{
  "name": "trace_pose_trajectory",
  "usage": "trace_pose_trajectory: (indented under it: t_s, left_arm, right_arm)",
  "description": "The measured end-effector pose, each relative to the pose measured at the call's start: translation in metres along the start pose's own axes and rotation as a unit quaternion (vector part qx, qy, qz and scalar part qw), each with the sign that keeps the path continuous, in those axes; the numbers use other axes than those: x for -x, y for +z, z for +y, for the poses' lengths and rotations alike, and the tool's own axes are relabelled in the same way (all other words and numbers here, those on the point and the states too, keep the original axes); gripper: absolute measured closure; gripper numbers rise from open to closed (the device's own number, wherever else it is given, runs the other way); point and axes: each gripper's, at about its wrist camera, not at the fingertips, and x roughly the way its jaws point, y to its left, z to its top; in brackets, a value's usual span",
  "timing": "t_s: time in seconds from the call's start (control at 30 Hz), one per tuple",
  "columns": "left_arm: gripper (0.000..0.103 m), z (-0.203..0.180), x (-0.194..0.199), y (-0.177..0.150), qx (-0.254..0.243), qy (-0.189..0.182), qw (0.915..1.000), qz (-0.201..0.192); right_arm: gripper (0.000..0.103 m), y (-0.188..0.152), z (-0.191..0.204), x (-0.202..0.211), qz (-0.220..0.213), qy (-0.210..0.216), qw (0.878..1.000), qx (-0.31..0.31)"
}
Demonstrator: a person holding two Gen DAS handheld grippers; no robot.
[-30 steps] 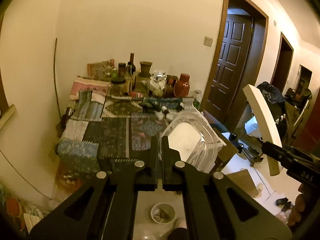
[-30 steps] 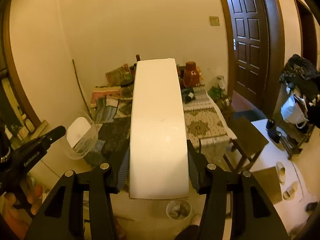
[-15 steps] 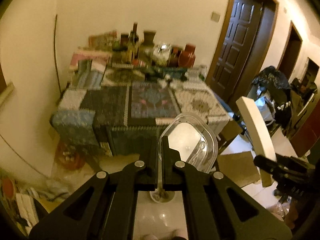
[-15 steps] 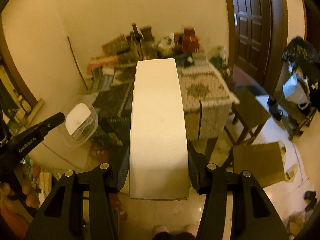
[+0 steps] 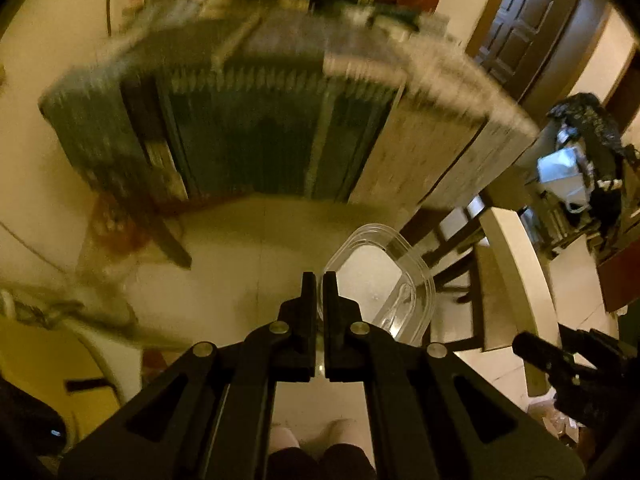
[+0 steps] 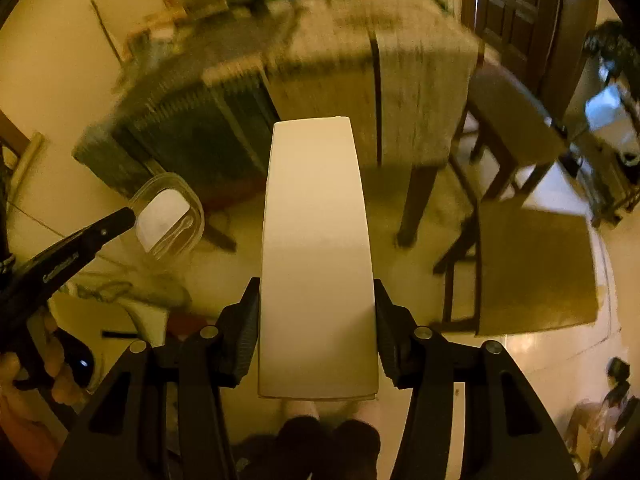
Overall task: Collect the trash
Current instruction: 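Lift the white block and clear tub and carry them down toward the bin, then open the right tool to drop the white block into the bin, then open the left tool to drop the clear tub into the bin, then raise both empty tools back up toward the table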
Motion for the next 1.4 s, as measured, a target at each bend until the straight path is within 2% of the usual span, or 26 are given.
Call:
trace_pose_trajectory:
  t_s: [0.3, 0.57, 0.63, 0.7, 0.8, 1.03, 1.07, 1.1, 1.17, 1.27, 1.4]
  left_arm:
    - [0.102, 0.020, -0.128, -0.053, 0.047, 0.006, 0.9968, 0.065]
    - [0.102, 0.034, -0.216, -0.077, 0.033, 0.029, 0.9950, 0.089]
    - [0.102, 0.037, -0.229, -0.079, 0.035, 0.029, 0.9946, 0.093]
    - [0.102, 0.036, -0.240, -0.080, 0.036, 0.028, 0.9944, 0.095]
    - [0.102, 0.036, -0.256, -0.078, 0.039, 0.025, 0.9940, 0.100]
    - [0.102, 0.022, -0.283, -0.073, 0.039, -0.007, 0.9923, 0.117]
    - [0.095, 0.020, -0.287, -0.074, 0.039, -0.015, 0.9914, 0.124]
    - [0.084, 0.017, -0.292, -0.074, 0.039, -0.023, 0.9896, 0.137]
    - [0.067, 0.014, -0.300, -0.075, 0.042, -0.029, 0.9853, 0.163]
    - [0.066, 0.009, -0.298, -0.076, 0.029, -0.020, 0.9836, 0.177]
    - [0.066, 0.001, -0.276, -0.069, 0.001, -0.001, 0.9856, 0.169]
  right_arm:
    - [0.055, -0.042, -0.032, -0.122, 0.086, 0.008, 0.996, -0.016]
    - [0.055, -0.045, -0.038, -0.203, 0.116, 0.023, 0.993, -0.014]
    - [0.055, -0.043, -0.037, -0.213, 0.109, 0.043, 0.993, -0.008]
    - [0.054, -0.041, -0.034, -0.223, 0.102, 0.036, 0.994, 0.006]
    - [0.041, -0.036, -0.035, -0.232, 0.095, 0.016, 0.995, 0.018]
    - [0.041, -0.025, -0.046, -0.244, 0.103, 0.015, 0.995, 0.006]
    - [0.041, -0.025, -0.048, -0.243, 0.102, 0.014, 0.995, 0.003]
    - [0.041, -0.024, -0.050, -0.243, 0.101, 0.012, 0.995, 0.001]
    - [0.041, -0.022, -0.051, -0.239, 0.101, 0.004, 0.995, -0.002]
    - [0.041, -0.018, -0.052, -0.237, 0.100, 0.001, 0.995, -0.006]
    - [0.041, -0.010, -0.050, -0.226, 0.094, 0.001, 0.996, -0.008]
